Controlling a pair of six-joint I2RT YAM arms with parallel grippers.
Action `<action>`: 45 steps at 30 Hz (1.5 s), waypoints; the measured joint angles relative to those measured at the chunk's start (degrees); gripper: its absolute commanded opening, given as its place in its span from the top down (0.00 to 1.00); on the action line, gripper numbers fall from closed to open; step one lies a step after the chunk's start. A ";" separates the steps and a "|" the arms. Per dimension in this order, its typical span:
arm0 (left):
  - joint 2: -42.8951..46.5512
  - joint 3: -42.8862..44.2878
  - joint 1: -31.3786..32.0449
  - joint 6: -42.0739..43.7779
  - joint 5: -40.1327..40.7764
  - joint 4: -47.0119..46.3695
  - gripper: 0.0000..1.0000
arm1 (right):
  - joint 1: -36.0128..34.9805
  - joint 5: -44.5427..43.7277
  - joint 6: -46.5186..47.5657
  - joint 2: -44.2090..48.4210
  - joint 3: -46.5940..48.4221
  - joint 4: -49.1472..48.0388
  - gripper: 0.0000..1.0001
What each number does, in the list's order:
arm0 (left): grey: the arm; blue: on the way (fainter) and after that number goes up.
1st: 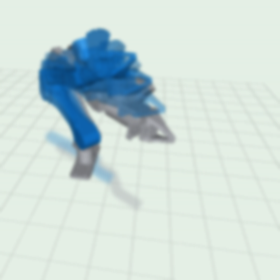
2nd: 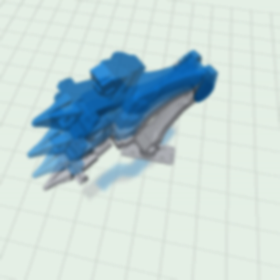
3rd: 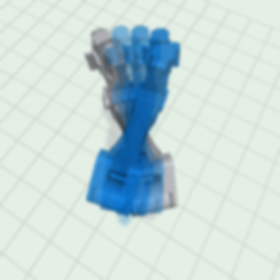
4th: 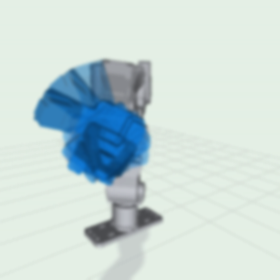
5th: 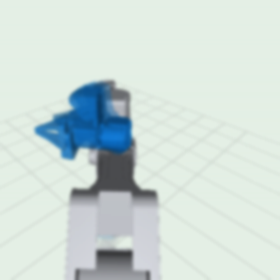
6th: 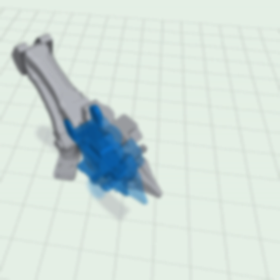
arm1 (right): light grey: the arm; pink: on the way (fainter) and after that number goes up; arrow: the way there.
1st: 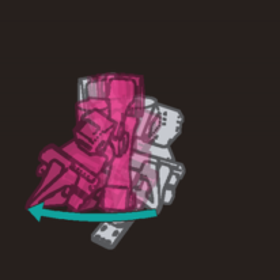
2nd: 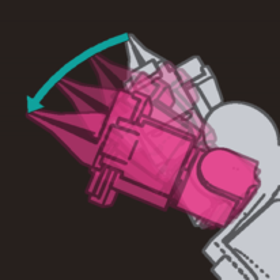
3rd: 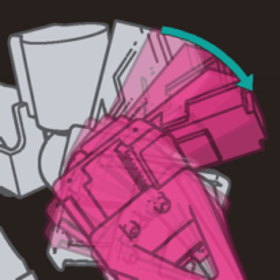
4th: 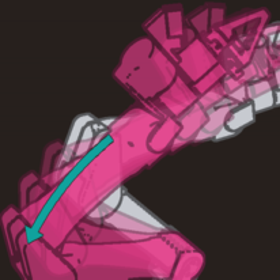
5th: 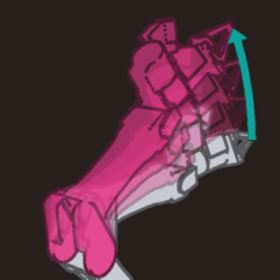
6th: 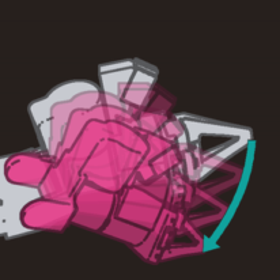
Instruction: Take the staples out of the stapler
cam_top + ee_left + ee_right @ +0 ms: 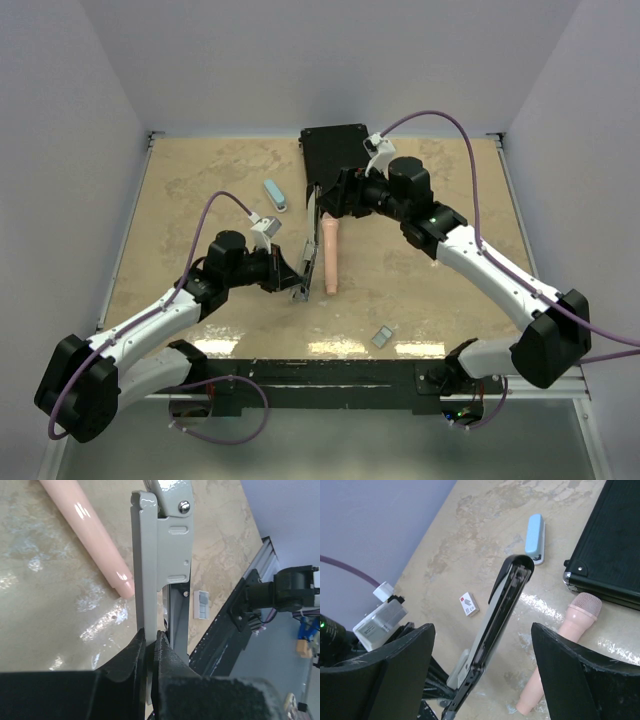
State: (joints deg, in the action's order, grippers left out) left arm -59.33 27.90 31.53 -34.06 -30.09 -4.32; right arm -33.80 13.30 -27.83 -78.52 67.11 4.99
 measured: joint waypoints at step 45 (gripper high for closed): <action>-12.90 19.76 20.35 0.68 50.56 43.30 1.00 | -1.79 13.90 -13.22 -21.51 -13.42 -27.52 0.26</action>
State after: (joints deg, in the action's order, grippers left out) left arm -72.23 47.66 51.88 -33.39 20.47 38.98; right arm -35.59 27.20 -41.06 -100.03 53.69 -22.52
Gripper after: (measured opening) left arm 0.074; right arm 0.705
